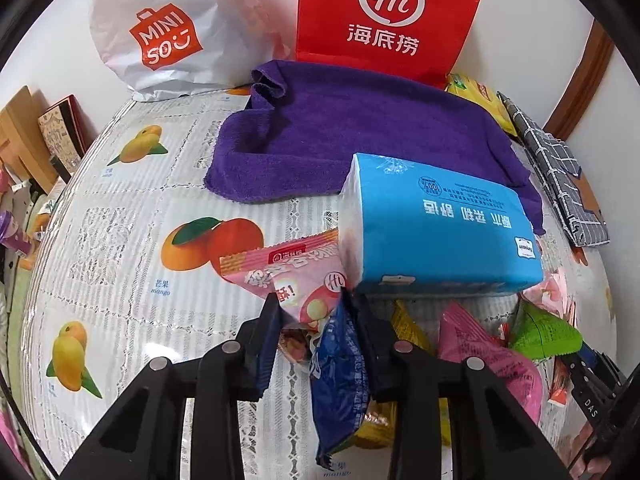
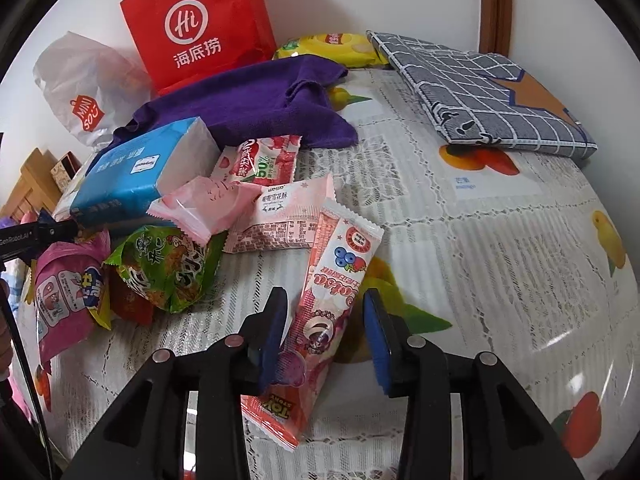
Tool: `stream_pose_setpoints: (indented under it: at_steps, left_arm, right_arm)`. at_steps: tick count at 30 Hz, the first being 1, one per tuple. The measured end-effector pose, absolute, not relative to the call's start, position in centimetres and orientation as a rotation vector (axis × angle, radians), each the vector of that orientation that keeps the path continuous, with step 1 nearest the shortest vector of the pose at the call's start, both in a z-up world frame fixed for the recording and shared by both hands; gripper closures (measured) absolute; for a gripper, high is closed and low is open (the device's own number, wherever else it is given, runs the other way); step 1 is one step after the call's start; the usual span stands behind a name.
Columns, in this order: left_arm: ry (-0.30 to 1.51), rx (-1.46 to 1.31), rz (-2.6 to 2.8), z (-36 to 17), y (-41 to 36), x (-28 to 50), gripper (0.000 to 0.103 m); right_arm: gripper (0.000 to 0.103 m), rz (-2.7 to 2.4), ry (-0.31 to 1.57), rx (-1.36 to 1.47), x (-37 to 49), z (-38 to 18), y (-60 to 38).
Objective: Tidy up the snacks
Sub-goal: 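Lift the ice-pop wrapper with the right tool while the left tool lifts the blue biscuit packet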
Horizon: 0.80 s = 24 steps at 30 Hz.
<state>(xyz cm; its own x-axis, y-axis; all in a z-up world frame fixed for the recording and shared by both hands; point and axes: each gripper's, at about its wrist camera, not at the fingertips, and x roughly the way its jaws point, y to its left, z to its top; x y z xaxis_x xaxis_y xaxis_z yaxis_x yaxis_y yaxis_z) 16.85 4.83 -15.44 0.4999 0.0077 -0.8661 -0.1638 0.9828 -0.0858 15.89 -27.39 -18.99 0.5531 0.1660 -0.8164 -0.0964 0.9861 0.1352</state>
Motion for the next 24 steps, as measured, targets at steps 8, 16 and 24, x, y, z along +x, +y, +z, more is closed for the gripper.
stream_pose_setpoints:
  at_steps: [8, 16, 24]
  left_arm:
    - [1.026, -0.179, 0.090, -15.2, 5.6, 15.4, 0.077]
    - [1.002, -0.226, 0.094, -14.6, 8.1, 13.2, 0.079]
    - [0.981, -0.257, 0.100, -13.6, 10.1, 11.0, 0.079]
  right_arm:
    - [0.083, 0.131, 0.970, 0.053, 15.1, -18.8, -26.9]
    - [0.084, 0.132, 0.949, 0.041, 14.0, -17.5, -25.8]
    - [0.084, 0.155, 0.911, 0.046, 12.8, -15.4, -24.2]
